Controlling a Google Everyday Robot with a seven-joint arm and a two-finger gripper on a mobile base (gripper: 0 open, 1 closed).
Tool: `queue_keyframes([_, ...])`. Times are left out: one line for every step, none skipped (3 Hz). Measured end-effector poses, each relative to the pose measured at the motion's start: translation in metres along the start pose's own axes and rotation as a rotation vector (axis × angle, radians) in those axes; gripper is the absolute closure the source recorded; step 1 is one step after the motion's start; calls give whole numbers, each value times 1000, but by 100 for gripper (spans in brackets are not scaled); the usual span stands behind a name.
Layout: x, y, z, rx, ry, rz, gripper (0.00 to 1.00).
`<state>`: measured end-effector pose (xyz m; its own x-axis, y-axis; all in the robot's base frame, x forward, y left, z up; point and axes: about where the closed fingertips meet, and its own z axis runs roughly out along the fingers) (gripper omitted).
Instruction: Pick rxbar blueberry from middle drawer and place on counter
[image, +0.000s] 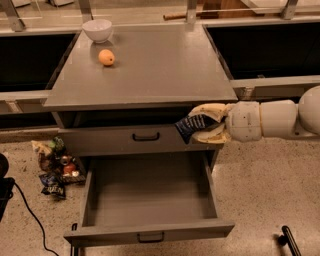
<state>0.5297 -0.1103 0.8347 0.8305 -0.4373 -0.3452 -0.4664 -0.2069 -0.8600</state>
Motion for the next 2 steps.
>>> queue_keyframes([28, -22, 5, 29, 3, -34, 100])
queue_keyframes([74, -68, 22, 68, 22, -66, 100])
